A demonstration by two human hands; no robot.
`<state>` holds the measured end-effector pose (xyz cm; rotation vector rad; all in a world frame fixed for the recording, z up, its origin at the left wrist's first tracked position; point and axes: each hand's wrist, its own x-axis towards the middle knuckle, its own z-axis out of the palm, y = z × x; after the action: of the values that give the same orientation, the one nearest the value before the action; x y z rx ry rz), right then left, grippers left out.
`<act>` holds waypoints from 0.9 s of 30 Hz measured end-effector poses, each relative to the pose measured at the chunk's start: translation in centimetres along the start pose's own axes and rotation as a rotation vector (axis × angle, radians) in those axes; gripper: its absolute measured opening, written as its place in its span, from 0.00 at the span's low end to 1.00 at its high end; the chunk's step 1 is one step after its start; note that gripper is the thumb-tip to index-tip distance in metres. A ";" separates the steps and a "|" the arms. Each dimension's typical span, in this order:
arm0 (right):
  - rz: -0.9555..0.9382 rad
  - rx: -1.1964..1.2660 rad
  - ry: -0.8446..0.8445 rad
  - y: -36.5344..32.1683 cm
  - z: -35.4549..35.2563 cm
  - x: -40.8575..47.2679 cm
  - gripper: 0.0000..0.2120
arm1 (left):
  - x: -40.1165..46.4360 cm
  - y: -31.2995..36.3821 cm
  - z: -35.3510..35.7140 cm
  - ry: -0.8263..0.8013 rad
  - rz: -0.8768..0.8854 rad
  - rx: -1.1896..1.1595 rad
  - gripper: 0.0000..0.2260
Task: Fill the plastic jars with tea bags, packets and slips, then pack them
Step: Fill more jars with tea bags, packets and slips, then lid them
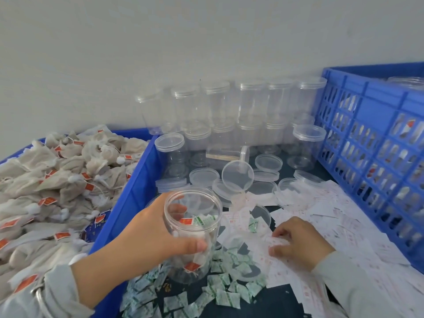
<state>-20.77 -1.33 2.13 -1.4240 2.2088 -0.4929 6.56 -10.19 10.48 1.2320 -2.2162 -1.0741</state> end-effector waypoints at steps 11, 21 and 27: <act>0.086 0.379 0.262 0.1 1.0 0.2 0.11 | 0.1 0.0 0.0 -0.010 0.014 -0.017 0.40; 0.062 0.293 0.259 -0.2 0.4 0.1 0.14 | 0.0 0.0 0.0 -0.011 0.033 0.038 0.40; -0.269 0.459 0.766 -4.4 -2.7 -3.2 0.06 | -0.1 0.1 -0.1 -0.031 0.037 0.037 0.35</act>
<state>-17.81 -0.04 7.32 -1.4107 2.1855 -1.7550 6.57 -10.10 10.62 1.1921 -2.2833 -1.0487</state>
